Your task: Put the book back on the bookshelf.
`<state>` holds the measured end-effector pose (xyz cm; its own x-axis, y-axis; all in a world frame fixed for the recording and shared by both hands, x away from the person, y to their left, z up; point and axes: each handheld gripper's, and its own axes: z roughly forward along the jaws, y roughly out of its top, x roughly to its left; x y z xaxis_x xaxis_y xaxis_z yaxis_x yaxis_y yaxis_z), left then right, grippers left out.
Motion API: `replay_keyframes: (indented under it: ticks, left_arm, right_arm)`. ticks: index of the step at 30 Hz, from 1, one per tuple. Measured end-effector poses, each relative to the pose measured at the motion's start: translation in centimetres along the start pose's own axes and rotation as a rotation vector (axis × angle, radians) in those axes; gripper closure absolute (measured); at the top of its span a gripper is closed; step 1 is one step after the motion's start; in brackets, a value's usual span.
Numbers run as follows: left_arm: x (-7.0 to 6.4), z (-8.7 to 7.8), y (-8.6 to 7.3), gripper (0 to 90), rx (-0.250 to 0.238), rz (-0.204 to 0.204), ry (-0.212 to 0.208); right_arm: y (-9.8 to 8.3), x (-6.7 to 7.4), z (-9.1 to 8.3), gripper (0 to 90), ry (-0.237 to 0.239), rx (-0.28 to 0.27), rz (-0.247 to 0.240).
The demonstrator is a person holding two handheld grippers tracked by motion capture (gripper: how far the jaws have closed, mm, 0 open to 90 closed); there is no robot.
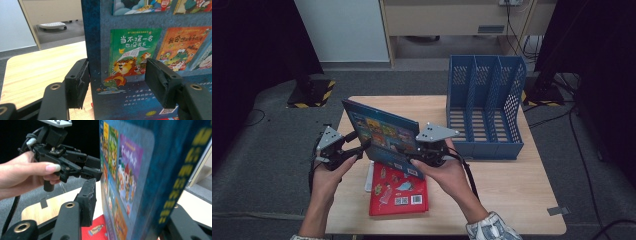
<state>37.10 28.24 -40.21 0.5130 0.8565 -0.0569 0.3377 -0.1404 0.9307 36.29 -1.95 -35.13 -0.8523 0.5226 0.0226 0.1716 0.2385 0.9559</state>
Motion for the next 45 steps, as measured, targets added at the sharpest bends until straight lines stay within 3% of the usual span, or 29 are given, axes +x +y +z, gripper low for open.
replay_keyframes:
  ticks: [13, 29, 32, 36, 39, 43, 45]
  left_arm:
    - [0.0, 0.0, 0.0, 36.0, -0.002, -0.002, 0.0]
    - [0.1, 0.1, -0.2, 36.3, 0.0, -0.016, -0.004]
    - [0.1, 0.2, -0.2, 35.9, -0.001, -0.027, -0.007]
    - [0.6, 0.0, -0.7, 29.4, 0.011, -0.04, 0.028]
    - [1.2, -0.4, -1.7, 28.4, 0.032, -0.038, 0.066]
    - [2.9, -0.4, -4.7, 28.1, 0.107, -0.069, 0.144]
    - [3.7, 0.0, -6.0, 28.3, 0.158, -0.06, 0.181]
  right_arm:
    - [1.6, -0.5, 0.9, 59.5, 0.03, -0.086, -0.01]
    - [1.1, -0.8, 2.0, 70.9, 0.031, -0.102, -0.001]
    - [1.2, -1.0, 2.1, 76.7, 0.03, -0.102, 0.003]
    - [1.2, -1.3, 2.1, 81.0, 0.053, -0.105, 0.023]
    - [1.3, -1.4, 2.0, 81.7, 0.044, -0.103, 0.024]
    - [1.2, -1.4, 1.7, 82.3, 0.039, -0.106, 0.021]
    - [1.1, -1.5, 1.6, 82.5, 0.033, -0.111, 0.024]
